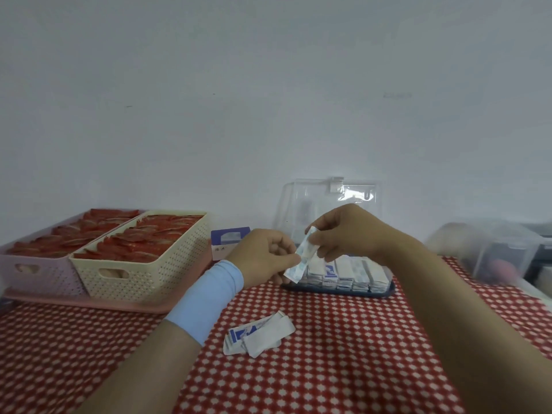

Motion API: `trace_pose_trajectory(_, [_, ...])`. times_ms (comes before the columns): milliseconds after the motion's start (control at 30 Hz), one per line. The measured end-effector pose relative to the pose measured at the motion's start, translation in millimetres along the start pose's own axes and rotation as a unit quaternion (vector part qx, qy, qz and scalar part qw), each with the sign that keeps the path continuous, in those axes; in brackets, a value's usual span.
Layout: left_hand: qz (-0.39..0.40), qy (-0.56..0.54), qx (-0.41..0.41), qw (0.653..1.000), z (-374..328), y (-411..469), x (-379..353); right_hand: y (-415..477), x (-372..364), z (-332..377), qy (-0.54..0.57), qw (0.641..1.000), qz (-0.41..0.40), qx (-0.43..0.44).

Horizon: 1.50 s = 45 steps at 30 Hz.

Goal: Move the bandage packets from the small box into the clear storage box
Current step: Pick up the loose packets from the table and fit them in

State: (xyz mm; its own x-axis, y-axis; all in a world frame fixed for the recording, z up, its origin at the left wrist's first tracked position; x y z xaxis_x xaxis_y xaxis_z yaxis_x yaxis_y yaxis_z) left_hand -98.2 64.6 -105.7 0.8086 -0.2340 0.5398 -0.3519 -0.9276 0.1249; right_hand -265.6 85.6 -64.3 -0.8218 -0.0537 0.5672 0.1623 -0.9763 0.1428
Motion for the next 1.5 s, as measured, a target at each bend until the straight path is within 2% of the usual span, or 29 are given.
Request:
trace_pose_trajectory(233, [0.029,0.012,-0.026,0.999,-46.4,52.0,-31.5,18.4,66.3,-0.4,-0.115,0.993,0.001,-0.018])
trace_pose_trajectory(400, [0.073,0.173,-0.047,0.981,-52.9,89.7,-56.8,41.1,99.3,-26.4,-0.23,0.973,-0.024,-0.018])
trace_pose_trajectory(533, [0.172,0.276,-0.04,0.945,-41.6,93.3,-78.3,55.8,92.9,-53.3,-0.318,0.947,0.043,-0.035])
trace_pose_trajectory(733, [0.223,0.345,-0.05,0.91,-24.8,93.0,-97.8,66.8,67.3,-79.5,-0.352,0.926,0.126,-0.052])
trace_pose_trajectory(967, [0.222,0.367,-0.057,0.902,-17.2,96.2,-104.6,71.1,50.0,-93.9,-0.39,0.907,0.142,-0.073])
trace_pose_trajectory(1267, [0.209,0.384,-0.068,0.897,-23.8,94.4,-106.4,69.4,45.5,-102.9,-0.432,0.892,0.111,-0.08])
trace_pose_trajectory(1400, [0.193,0.381,-0.123,0.896,-43.8,92.5,-115.0,69.9,43.5,-102.8,-0.48,0.867,0.109,-0.081])
trace_pose_trajectory(1500, [0.198,0.392,-0.096,0.894,-37.7,97.3,-127.6,69.9,42.6,-103.6,-0.515,0.848,0.092,-0.081])
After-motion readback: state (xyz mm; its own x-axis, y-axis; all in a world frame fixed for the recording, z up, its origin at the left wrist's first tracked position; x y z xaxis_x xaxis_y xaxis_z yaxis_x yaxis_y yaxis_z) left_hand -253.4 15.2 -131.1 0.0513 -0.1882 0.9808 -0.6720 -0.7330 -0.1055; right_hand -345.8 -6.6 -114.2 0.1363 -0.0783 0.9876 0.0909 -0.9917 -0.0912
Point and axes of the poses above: each hand's wrist, its own y-axis towards the middle knuckle, its own x-axis out of the back of the hand, z = x × y, the point moved 6 cm from there along y, towards the middle knuckle, and after that the axes turned 4 degrees about x, right-handed, at the moved point
